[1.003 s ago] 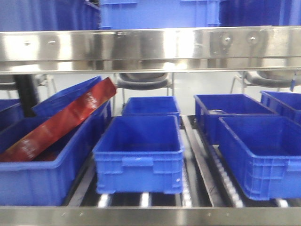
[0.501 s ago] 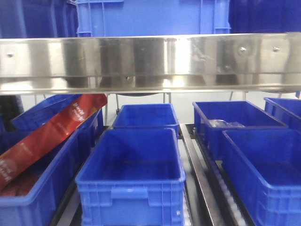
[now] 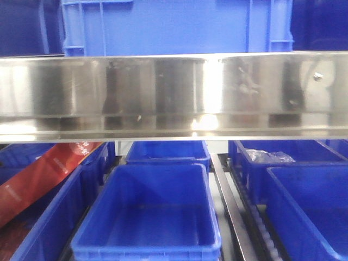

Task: Place valve from conveyor to right shelf box

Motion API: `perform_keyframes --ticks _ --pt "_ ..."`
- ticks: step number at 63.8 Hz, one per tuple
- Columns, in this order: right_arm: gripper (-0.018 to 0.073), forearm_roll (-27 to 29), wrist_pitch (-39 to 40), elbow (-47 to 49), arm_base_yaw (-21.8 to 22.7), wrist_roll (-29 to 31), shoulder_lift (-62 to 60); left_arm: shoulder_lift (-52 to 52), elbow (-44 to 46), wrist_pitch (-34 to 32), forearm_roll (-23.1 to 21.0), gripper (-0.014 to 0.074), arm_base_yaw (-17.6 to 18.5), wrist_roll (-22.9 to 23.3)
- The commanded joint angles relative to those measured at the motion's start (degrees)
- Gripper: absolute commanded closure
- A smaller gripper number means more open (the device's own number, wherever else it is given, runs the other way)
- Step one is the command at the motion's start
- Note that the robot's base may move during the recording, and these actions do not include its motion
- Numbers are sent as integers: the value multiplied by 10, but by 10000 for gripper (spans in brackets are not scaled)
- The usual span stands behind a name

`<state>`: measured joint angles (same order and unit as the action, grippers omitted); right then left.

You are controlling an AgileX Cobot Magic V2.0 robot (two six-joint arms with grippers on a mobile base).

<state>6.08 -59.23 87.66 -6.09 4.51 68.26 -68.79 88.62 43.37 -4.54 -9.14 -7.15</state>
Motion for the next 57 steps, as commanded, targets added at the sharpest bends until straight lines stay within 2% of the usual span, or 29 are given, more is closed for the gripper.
perform_keyframes --ticks 1,57 --pt "713 -1 36 9 1 1 -8 6 7 -28 -4 708 2 3" --pt "713 -1 36 9 1 1 -8 6 7 -28 -4 708 2 3"
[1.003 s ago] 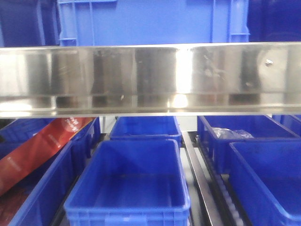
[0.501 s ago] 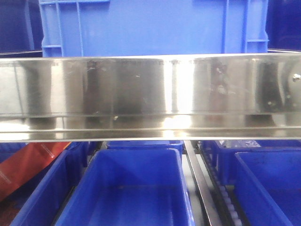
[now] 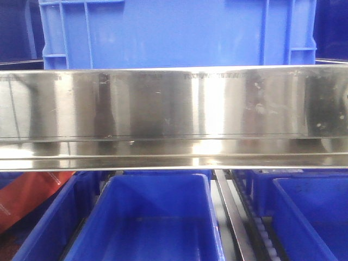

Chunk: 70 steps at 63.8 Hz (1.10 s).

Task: Place valve from conveyor to right shelf box

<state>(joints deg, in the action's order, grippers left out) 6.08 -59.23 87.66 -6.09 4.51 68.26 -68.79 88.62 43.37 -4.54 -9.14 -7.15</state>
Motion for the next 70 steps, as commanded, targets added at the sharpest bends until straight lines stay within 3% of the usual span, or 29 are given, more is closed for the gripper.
perform_keyframes --ticks 1,70 --pt "713 -1 36 9 1 1 -8 6 7 -28 -4 708 2 3" --pt "713 -1 55 9 1 1 -8 6 7 -29 -6 708 2 3"
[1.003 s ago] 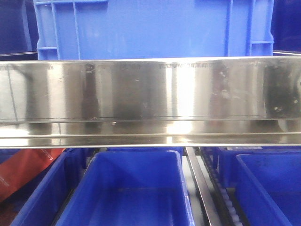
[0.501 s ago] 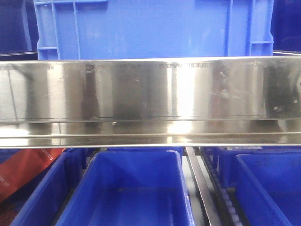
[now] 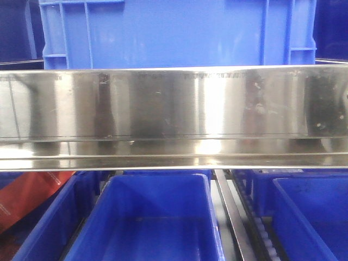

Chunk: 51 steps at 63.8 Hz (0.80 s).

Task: Place valve from conveyor to right shelf box
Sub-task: 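Open both grippers to release the valves inside the blue bins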

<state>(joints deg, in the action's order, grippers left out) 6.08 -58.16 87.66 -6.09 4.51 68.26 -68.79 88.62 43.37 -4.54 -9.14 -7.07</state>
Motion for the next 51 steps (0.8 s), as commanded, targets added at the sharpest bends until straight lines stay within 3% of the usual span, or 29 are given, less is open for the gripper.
perform_keyframes --ticks 1,11,16,28,36,51 --pt "713 0 48 9 1 1 -10 6 7 -29 -9 708 2 2" --pt "713 29 99 9 1 1 -10 -2 31 -28 -21 708 37 -10" --pt "713 53 113 21 -2 18 -5 -15 63 -19 -21 708 81 -15" --pt "713 53 127 103 -44 25 36 -87 163 6 -20 708 212 -15" --pt "713 53 128 163 -84 25 86 -148 204 14 -20 708 272 -15" --pt "713 53 137 218 -151 25 186 -246 214 18 -20 708 326 -15"
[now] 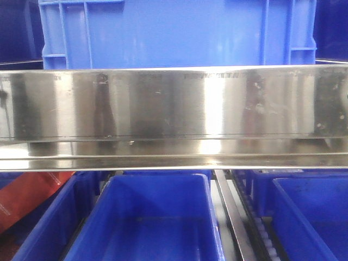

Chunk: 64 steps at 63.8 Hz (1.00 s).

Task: Place valve from conveyor to right shelf box
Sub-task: 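Open both grippers to release the valves inside the blue bins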

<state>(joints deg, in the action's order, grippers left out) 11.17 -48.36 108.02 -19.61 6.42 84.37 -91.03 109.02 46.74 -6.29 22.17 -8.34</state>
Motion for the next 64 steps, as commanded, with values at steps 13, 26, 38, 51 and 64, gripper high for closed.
perform_keyframes --ticks 13,26,38,51,64 --pt "713 2 39 15 -39 6 99 -88 9 -14 -15 708 22 -3" --pt "712 2 34 15 -48 6 159 -126 9 -7 -22 708 22 -3" --pt "555 2 22 15 -48 6 183 -140 9 9 -22 596 22 -3" --pt "153 2 10 15 -48 6 183 -144 9 17 -22 218 22 -3" --pt "-2 1 -27 36 -48 6 176 -138 9 20 -22 -15 22 -3"
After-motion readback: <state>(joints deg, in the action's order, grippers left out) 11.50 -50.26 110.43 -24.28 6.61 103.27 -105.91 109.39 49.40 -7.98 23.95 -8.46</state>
